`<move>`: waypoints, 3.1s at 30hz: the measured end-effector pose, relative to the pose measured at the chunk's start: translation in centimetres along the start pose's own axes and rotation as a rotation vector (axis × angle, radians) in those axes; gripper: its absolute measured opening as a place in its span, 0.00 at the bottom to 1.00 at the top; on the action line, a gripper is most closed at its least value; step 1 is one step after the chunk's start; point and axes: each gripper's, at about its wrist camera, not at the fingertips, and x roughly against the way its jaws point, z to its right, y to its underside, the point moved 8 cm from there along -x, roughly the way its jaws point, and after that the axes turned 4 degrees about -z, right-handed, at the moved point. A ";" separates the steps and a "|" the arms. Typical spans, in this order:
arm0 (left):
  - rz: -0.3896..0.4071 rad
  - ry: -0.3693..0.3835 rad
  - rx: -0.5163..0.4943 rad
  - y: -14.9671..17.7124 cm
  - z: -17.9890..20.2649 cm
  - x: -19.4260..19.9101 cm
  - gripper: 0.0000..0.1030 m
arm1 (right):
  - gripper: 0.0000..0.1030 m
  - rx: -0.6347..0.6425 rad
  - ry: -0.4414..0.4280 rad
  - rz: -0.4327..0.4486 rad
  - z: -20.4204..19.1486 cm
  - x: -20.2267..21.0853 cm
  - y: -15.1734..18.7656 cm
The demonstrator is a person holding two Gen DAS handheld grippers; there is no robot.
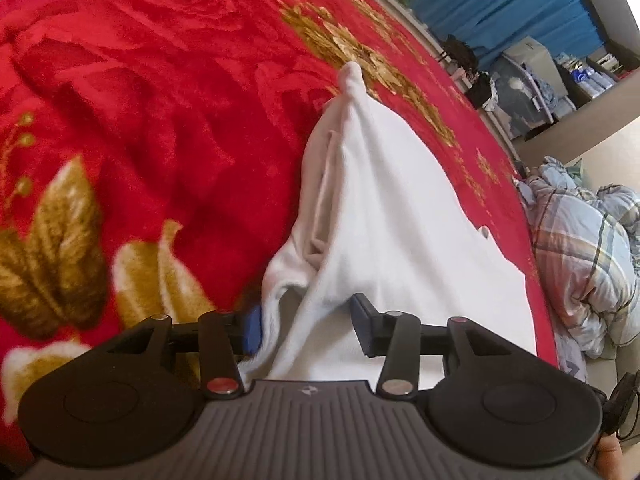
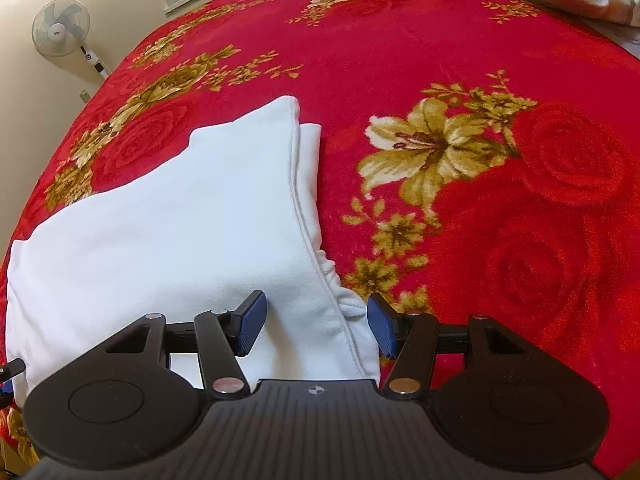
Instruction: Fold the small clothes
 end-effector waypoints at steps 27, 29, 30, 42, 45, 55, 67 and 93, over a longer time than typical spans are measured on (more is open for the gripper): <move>0.030 0.206 -0.424 5.2 36.3 -2.5 0.09 | 0.43 -0.212 -0.009 0.284 7.2 7.9 -6.6; -0.005 0.221 -0.475 8.1 39.7 -5.5 0.13 | 0.43 -0.228 -0.025 0.291 7.7 8.0 -6.6; -0.055 0.233 -0.498 9.7 41.0 -7.5 0.22 | 0.43 -0.234 -0.035 0.292 7.9 8.0 -6.6; -0.115 0.119 -0.452 9.5 29.6 -8.8 0.27 | 0.54 -0.249 -0.149 0.045 6.2 2.3 -3.5; -0.108 0.104 -0.465 9.4 28.2 -9.5 0.27 | 0.54 -0.218 -0.069 -0.014 6.1 0.5 -2.1; -0.142 0.026 -0.521 10.6 25.7 -11.4 0.27 | 0.08 -0.229 -0.089 -0.026 6.5 0.2 -0.6; -0.041 0.006 -0.413 7.1 26.0 -9.6 0.46 | 0.42 -0.240 -0.093 -0.032 7.8 -0.1 -0.2; -0.254 -0.136 -0.592 12.5 23.2 -11.3 0.50 | 0.54 -0.221 -0.183 0.149 6.8 3.4 -5.0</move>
